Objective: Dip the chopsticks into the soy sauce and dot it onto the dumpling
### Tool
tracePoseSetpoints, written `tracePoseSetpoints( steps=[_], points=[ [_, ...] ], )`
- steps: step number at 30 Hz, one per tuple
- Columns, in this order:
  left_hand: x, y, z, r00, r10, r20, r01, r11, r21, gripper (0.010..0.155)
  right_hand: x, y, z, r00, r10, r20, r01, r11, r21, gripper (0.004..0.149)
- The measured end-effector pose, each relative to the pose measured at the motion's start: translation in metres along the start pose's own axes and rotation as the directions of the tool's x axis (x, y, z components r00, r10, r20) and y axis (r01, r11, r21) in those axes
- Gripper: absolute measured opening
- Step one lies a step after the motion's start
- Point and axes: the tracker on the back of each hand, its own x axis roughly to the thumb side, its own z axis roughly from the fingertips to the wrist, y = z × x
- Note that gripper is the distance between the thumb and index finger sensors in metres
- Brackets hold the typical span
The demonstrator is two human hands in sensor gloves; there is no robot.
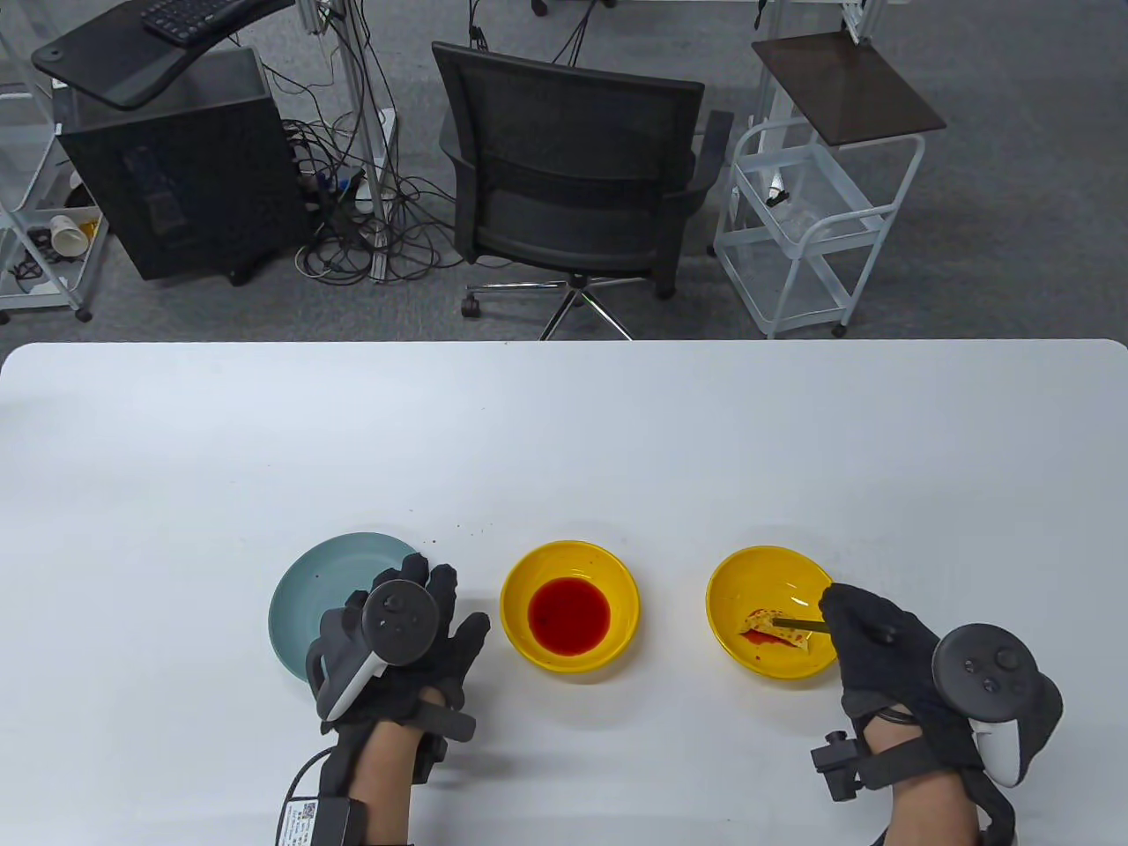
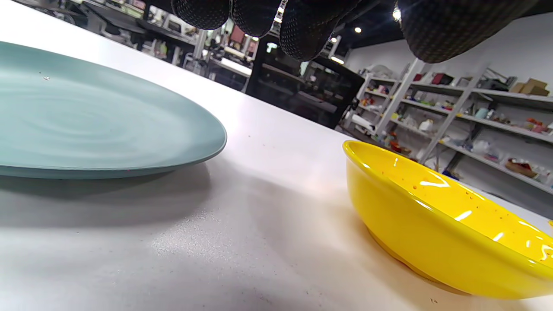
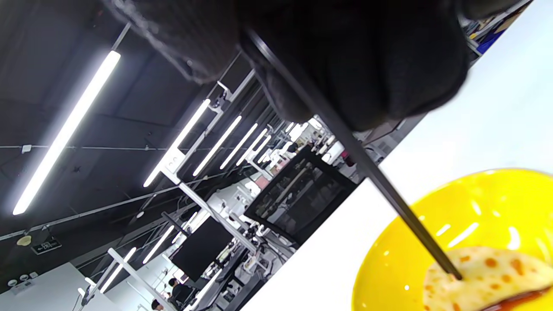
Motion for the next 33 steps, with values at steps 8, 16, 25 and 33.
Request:
tracePoseSetpoints(
  steps=[8, 16, 25, 33],
  points=[
    [0.0, 0.0, 0.0, 1.0, 0.002, -0.004, -0.002, 1.0, -0.004, 0.078, 0.002, 0.003, 0.0, 0.998, -0.034, 0.051, 0.033, 0.999, 0.007, 0.057],
    [-0.001, 0.0, 0.0, 1.0, 0.0, -0.007, 0.0, 1.0, -0.007, 0.078, 0.005, 0.007, 0.001, 0.998, -0.001, 0.064, 0.0, 1.0, 0.013, 0.057],
    [-0.001, 0.0, 0.0, 1.0, 0.006, -0.008, -0.006, 1.0, -0.009, 0.078, 0.0, -0.003, 0.001, 0.998, -0.043, 0.048, 0.044, 0.999, -0.019, 0.057],
    [-0.001, 0.0, 0.0, 1.0, 0.004, -0.007, -0.004, 1.0, -0.011, 0.078, 0.023, 0.015, 0.008, 0.946, -0.181, 0.27, 0.18, 0.983, 0.03, 0.057]
  ],
)
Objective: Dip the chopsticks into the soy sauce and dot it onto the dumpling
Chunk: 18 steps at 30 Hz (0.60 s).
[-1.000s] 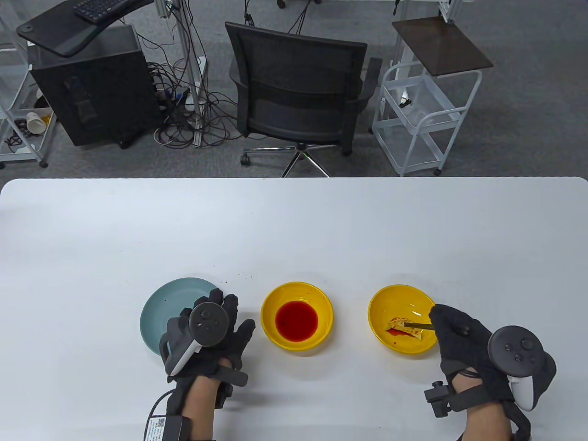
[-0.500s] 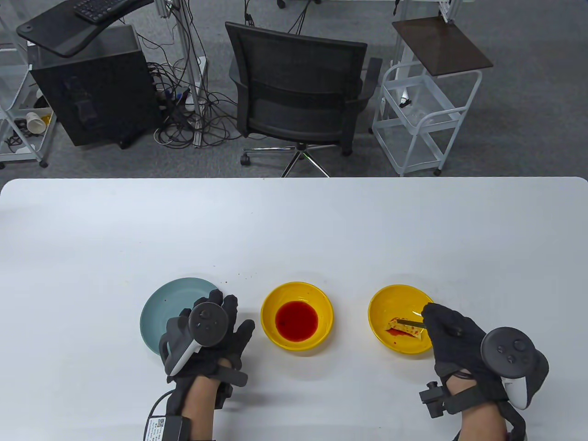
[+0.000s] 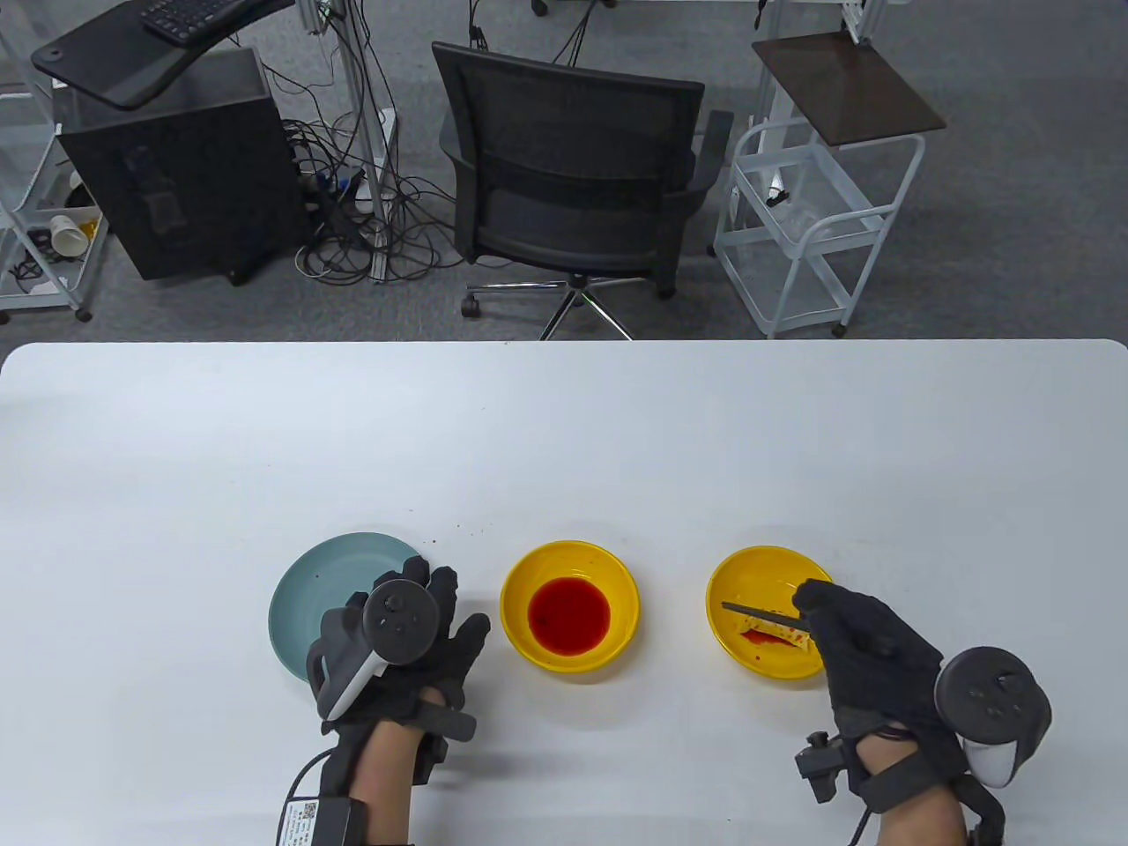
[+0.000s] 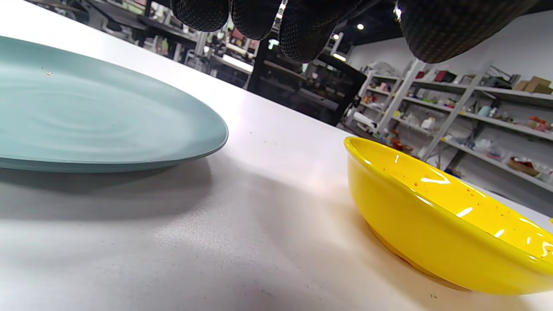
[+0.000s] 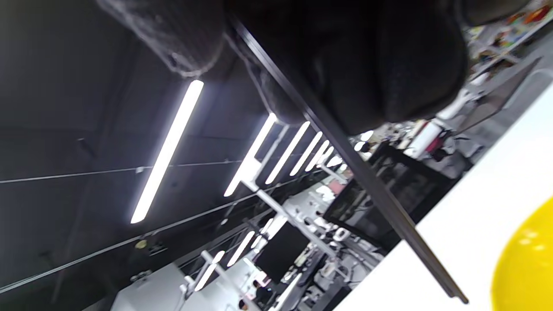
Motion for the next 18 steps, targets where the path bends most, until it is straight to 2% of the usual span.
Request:
tracePoseSetpoints(
  steps=[5, 8, 12, 15, 18],
  points=[
    [0.0, 0.0, 0.0, 1.0, -0.001, -0.001, 0.001, 1.0, 0.004, 0.078, 0.014, 0.028, 0.003, 0.99, -0.075, 0.123, 0.068, 0.996, 0.061, 0.054],
    [0.0, 0.0, 0.0, 1.0, -0.003, -0.002, 0.003, 1.0, 0.003, 0.078, 0.021, 0.057, 0.007, 0.976, -0.14, 0.166, 0.115, 0.982, 0.153, 0.053],
    [0.0, 0.0, 0.0, 1.0, -0.01, -0.003, 0.01, 1.0, 0.005, 0.078, 0.023, 0.091, 0.011, 0.979, -0.064, 0.194, 0.014, 0.969, 0.247, 0.053],
    [-0.002, 0.0, 0.0, 1.0, -0.009, -0.008, 0.009, 1.0, 0.005, 0.078, 0.019, 0.108, 0.012, 0.982, -0.011, 0.186, -0.045, 0.955, 0.294, 0.054],
    [-0.001, 0.0, 0.0, 1.0, -0.007, -0.011, 0.007, 1.0, 0.004, 0.078, 0.016, 0.115, 0.013, 0.984, 0.024, 0.179, -0.079, 0.95, 0.302, 0.054]
  ],
)
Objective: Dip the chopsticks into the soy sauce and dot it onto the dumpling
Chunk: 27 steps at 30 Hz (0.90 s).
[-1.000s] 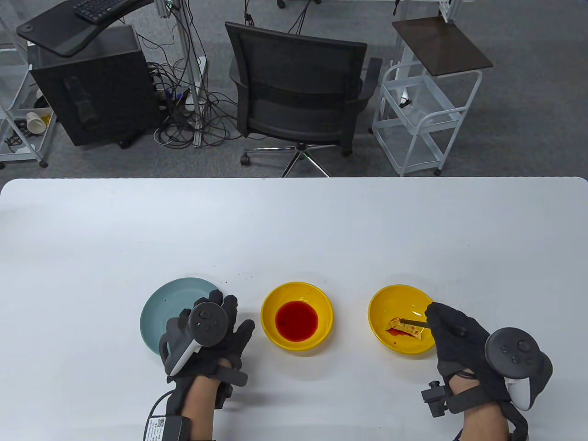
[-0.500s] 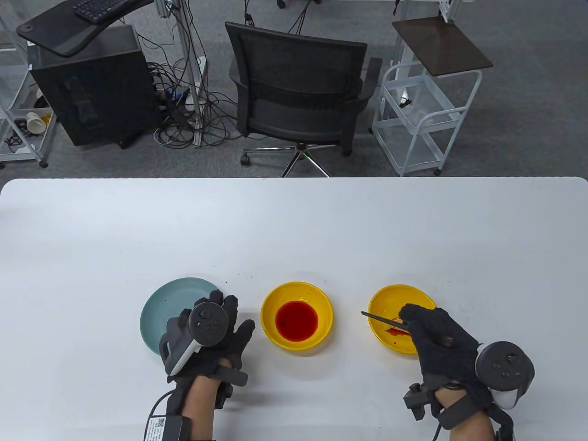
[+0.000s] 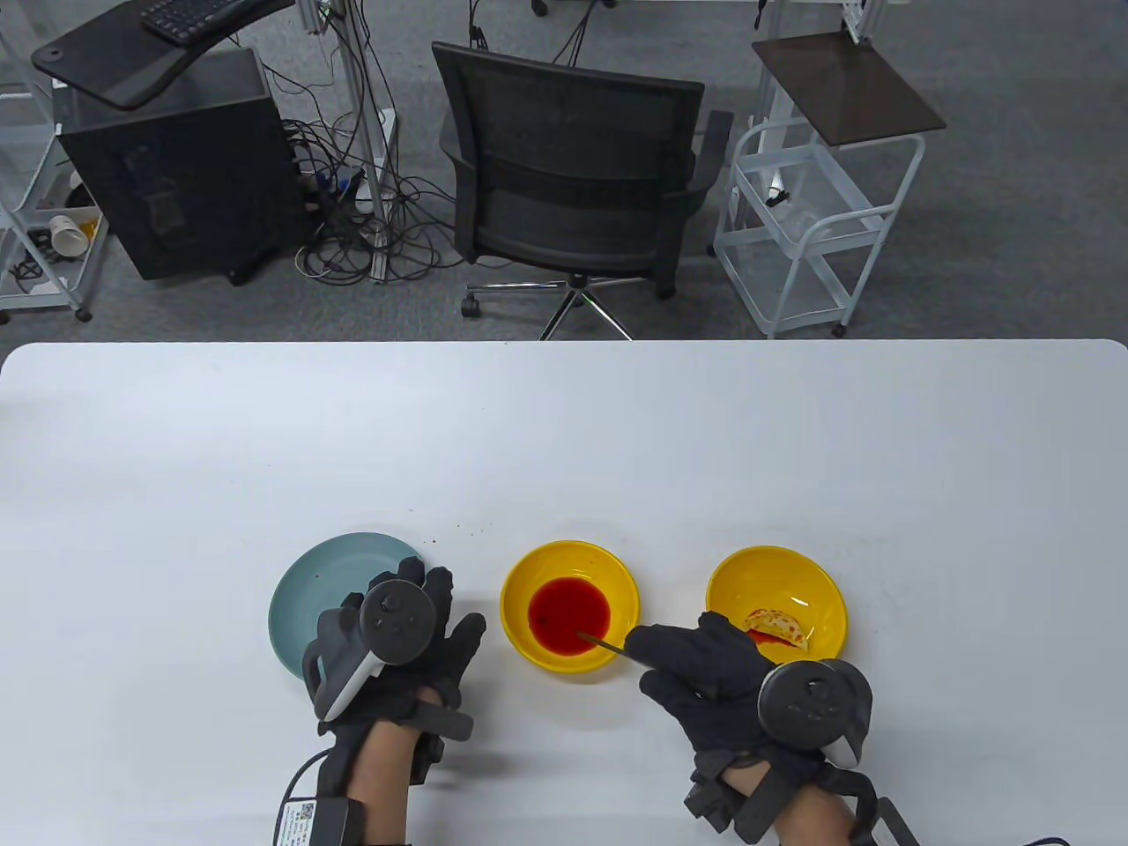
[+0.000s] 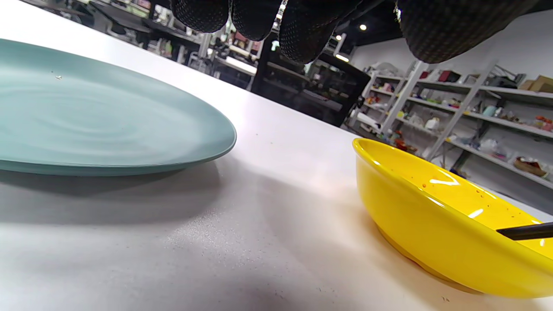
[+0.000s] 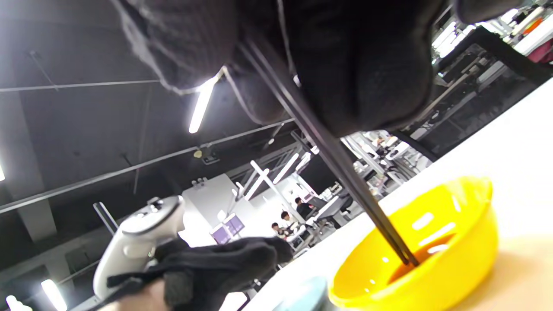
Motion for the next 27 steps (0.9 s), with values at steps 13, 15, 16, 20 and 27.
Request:
tracePoseSetpoints(
  steps=[13, 15, 16, 20, 27],
  points=[
    [0.0, -0.001, 0.0, 1.0, 0.006, 0.003, -0.006, 1.0, -0.006, 0.078, -0.01, 0.007, -0.001, 0.996, 0.032, -0.082, -0.032, 0.999, 0.012, 0.054],
    [0.0, -0.001, 0.0, 1.0, 0.003, 0.004, -0.003, 1.0, -0.005, 0.078, -0.012, 0.007, -0.001, 0.995, 0.009, -0.102, -0.008, 1.0, 0.009, 0.055],
    [0.0, -0.001, 0.0, 1.0, 0.004, 0.005, -0.004, 1.0, -0.004, 0.078, -0.013, 0.007, -0.001, 0.995, 0.01, -0.104, -0.009, 1.0, 0.01, 0.055],
    [0.0, -0.001, 0.0, 1.0, 0.009, 0.006, -0.009, 1.0, -0.006, 0.078, -0.012, 0.009, -0.001, 0.993, 0.032, -0.112, -0.028, 0.999, 0.038, 0.056],
    [0.0, -0.002, -0.001, 1.0, 0.01, 0.007, -0.01, 1.0, -0.007, 0.078, -0.012, 0.01, -0.001, 0.993, 0.047, -0.11, -0.041, 0.998, 0.051, 0.056]
  ],
)
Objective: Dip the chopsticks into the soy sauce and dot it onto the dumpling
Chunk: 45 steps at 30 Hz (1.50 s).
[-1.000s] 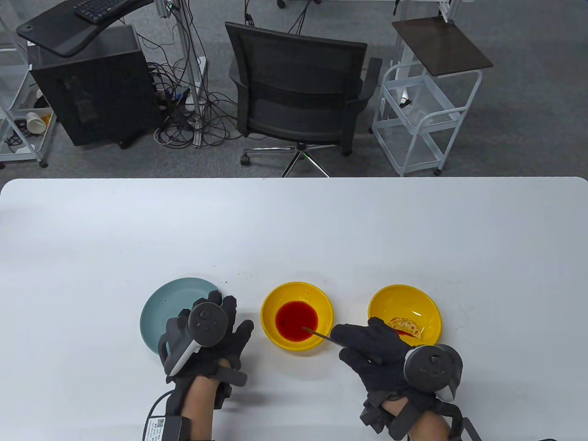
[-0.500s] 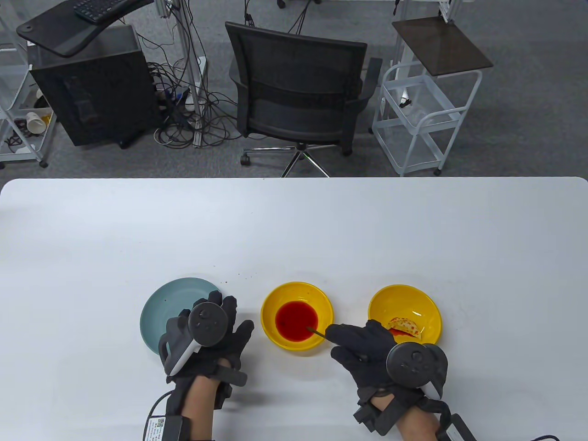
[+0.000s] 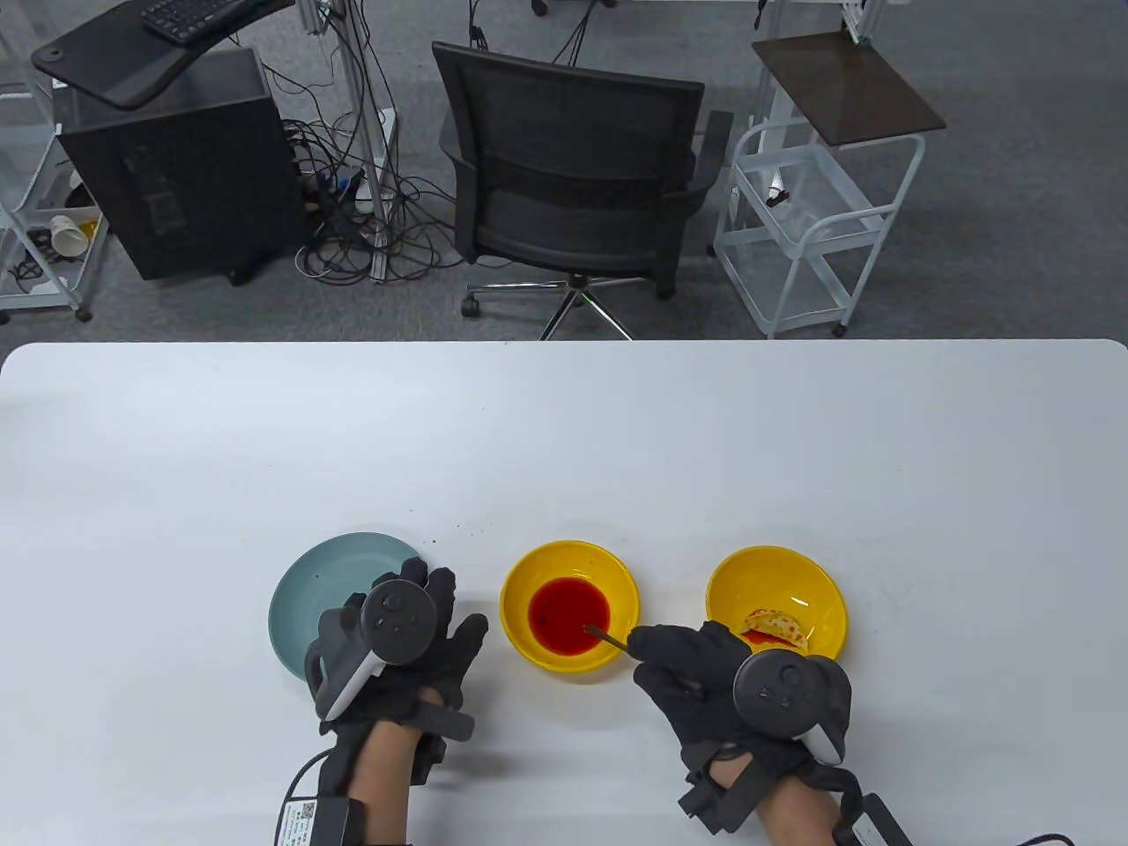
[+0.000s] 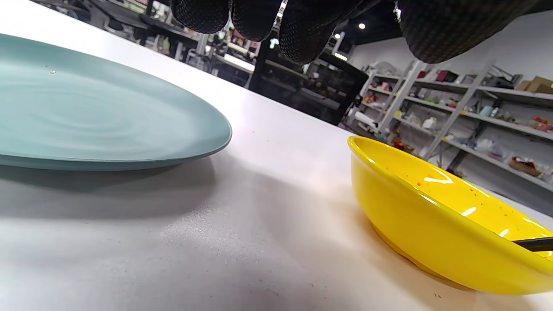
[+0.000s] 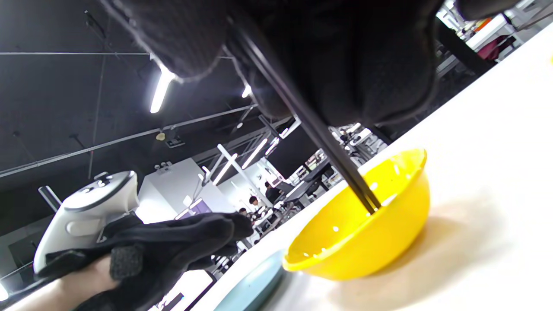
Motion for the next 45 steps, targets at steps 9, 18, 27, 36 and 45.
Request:
tracePoseSetpoints(
  steps=[9, 18, 27, 36, 45],
  points=[
    [0.0, -0.001, 0.0, 1.0, 0.004, 0.001, -0.004, 1.0, -0.005, 0.078, 0.0, 0.0, 0.0, 1.0, 0.0, -0.005, 0.0, 1.0, 0.003, 0.057],
    [-0.001, 0.002, 0.001, 1.0, 0.008, -0.001, -0.008, 1.0, 0.015, 0.078, 0.005, -0.008, 0.002, 0.998, -0.034, 0.045, 0.036, 0.998, -0.054, 0.056],
    [-0.002, 0.002, 0.001, 1.0, 0.008, -0.006, -0.008, 1.0, 0.008, 0.078, 0.012, -0.048, 0.013, 0.993, -0.061, 0.097, 0.081, 0.973, -0.217, 0.055],
    [-0.002, 0.002, 0.001, 1.0, 0.014, -0.004, -0.014, 1.0, 0.012, 0.078, -0.006, -0.118, 0.036, 0.997, -0.001, -0.075, -0.036, 0.875, -0.482, 0.052],
    [-0.001, 0.0, 0.0, 1.0, 0.013, -0.002, -0.013, 1.0, 0.006, 0.078, -0.042, -0.144, 0.045, 0.958, -0.1, -0.268, -0.06, 0.847, -0.529, 0.052]
  ],
)
